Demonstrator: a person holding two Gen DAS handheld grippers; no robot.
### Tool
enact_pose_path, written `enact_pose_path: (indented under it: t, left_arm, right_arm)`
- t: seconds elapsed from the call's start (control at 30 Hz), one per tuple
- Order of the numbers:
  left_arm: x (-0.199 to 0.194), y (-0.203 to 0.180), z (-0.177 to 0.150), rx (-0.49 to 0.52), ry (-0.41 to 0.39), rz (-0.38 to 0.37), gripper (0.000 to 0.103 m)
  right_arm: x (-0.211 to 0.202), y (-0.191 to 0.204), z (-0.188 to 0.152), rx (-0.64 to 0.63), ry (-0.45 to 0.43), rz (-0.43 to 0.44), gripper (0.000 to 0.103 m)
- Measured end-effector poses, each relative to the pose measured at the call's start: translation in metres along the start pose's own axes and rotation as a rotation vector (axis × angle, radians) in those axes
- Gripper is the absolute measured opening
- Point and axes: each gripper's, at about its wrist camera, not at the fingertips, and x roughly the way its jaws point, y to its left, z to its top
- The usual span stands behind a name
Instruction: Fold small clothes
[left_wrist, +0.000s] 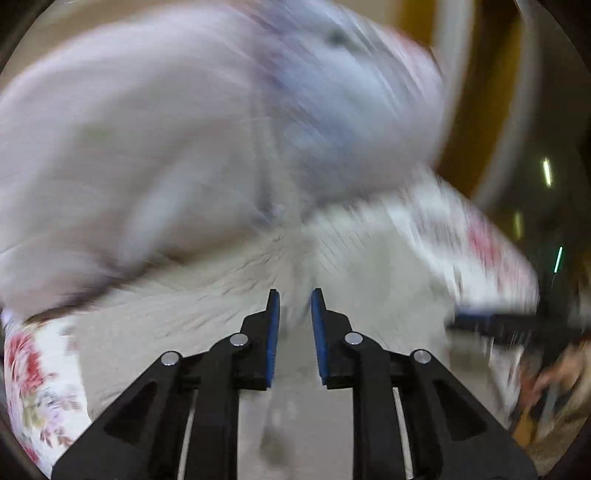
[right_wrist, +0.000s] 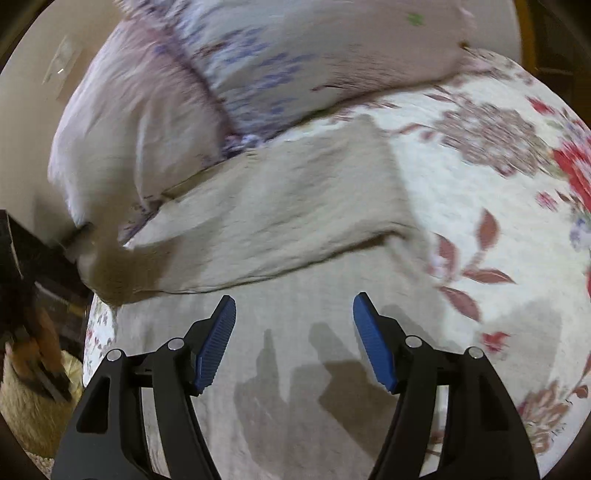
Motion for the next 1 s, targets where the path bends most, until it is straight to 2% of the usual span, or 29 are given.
enact_pose_path:
  t: [0.03,0.07,0.1,0.17,0.27,0.37,0.43,0.47,0.5,0.53,0.6,0.7,0.77,0.8,0.87,0.93,1.0]
  left_arm:
    - [0.01,-0.007,-0.004,-0.001,0.033,-0.003,0.019]
    - [0.012,-0.003,-0.013,-0.044,0.048,-0.006,0.025]
    - [0.007,0.009,-0.026,-0.116,0.05,0.008,0.044]
    - [-0.015,0.045,-0.056,-0.266,0.042,0.097,0.067]
    - [-0.051,0.088,-0.11,-0.424,0.075,0.175,0.07]
    - [-0.073,0.112,-0.174,-0.561,0.158,0.225,0.07]
    - [-0.078,0.119,-0.205,-0.669,0.197,0.182,0.068]
    - [-0.084,0.121,-0.224,-0.735,0.206,0.138,0.062]
    - [-0.088,0.113,-0.238,-0.769,0.2,0.106,0.056]
    - [-0.093,0.11,-0.242,-0.772,0.182,0.099,0.056]
    - [-0.1,0.098,-0.258,-0.815,0.181,0.021,0.045]
    - [-0.105,0.081,-0.275,-0.876,0.192,-0.085,0.031]
    - [-0.1,0.071,-0.277,-0.906,0.195,-0.117,0.025]
    - [-0.095,0.068,-0.279,-0.935,0.2,-0.154,0.016]
    - [-0.086,0.063,-0.28,-0.967,0.219,-0.213,0.008]
    - [-0.084,0.06,-0.269,-0.95,0.208,-0.251,0.007]
    - [-0.081,0.068,-0.24,-0.902,0.156,-0.281,0.006]
  right_arm:
    - [-0.002,-0.006,-0.001,0.012,0.002,-0.004,0.068]
    - [-0.01,-0.018,-0.004,0.033,0.0,-0.006,0.068]
    - [-0.014,-0.023,-0.006,0.04,-0.003,-0.009,0.068]
    - [-0.026,-0.043,-0.015,0.068,0.008,-0.017,0.068]
    - [-0.035,-0.071,-0.033,0.135,0.06,-0.002,0.068]
    - [-0.035,-0.088,-0.058,0.202,0.133,0.087,0.064]
    - [-0.036,-0.086,-0.071,0.208,0.16,0.157,0.055]
    - [-0.032,-0.084,-0.081,0.22,0.215,0.224,0.045]
    - [-0.028,-0.083,-0.088,0.227,0.253,0.261,0.04]
    - [-0.025,-0.081,-0.095,0.23,0.281,0.297,0.038]
    - [-0.017,-0.076,-0.114,0.239,0.364,0.376,0.02]
    - [-0.011,-0.07,-0.128,0.237,0.423,0.438,0.01]
    - [-0.011,-0.065,-0.125,0.232,0.405,0.48,0.009]
    - [-0.012,-0.062,-0.119,0.232,0.39,0.5,0.009]
    - [-0.013,-0.055,-0.102,0.22,0.341,0.536,0.009]
    - [-0.017,-0.045,-0.074,0.212,0.264,0.578,0.008]
    - [-0.019,-0.036,-0.043,0.203,0.185,0.609,0.008]
